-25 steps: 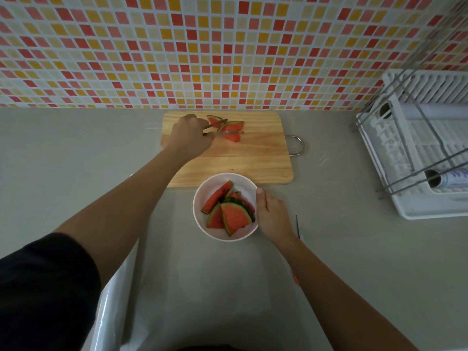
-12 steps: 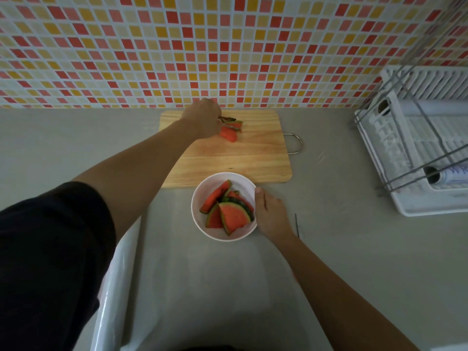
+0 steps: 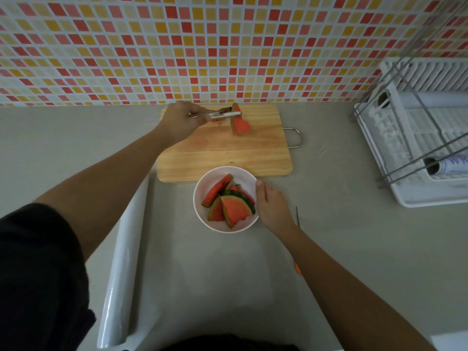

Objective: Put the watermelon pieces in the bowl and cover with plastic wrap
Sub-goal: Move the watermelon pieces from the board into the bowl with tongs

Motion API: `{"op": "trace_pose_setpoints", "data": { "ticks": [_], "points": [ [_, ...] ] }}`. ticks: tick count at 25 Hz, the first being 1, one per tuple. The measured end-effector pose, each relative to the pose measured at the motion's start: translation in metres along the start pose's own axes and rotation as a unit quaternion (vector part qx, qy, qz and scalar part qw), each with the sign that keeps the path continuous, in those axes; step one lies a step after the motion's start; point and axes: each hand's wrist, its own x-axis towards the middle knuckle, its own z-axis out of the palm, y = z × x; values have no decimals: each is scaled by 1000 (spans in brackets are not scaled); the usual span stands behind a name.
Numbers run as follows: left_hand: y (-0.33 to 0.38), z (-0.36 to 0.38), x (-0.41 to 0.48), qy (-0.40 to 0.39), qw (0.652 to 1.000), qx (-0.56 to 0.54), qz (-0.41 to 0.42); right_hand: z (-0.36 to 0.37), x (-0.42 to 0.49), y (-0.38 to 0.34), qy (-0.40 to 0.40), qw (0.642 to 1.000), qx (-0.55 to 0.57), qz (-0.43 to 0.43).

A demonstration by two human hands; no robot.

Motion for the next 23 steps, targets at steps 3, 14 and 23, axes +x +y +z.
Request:
{"op": "trace_pose_setpoints", "data": {
  "ticks": [3, 14, 23],
  "points": [
    [-8, -17, -37, -20, 998, -57, -3, 0, 1, 1, 3, 1000, 3, -3],
    [14, -42, -108, -160, 974, 102, 127, 0, 2, 2, 0, 1000, 7, 13],
    [48, -18, -87, -201, 959, 186, 79, -1, 2, 4, -14, 999, 35, 30]
  ]
}}
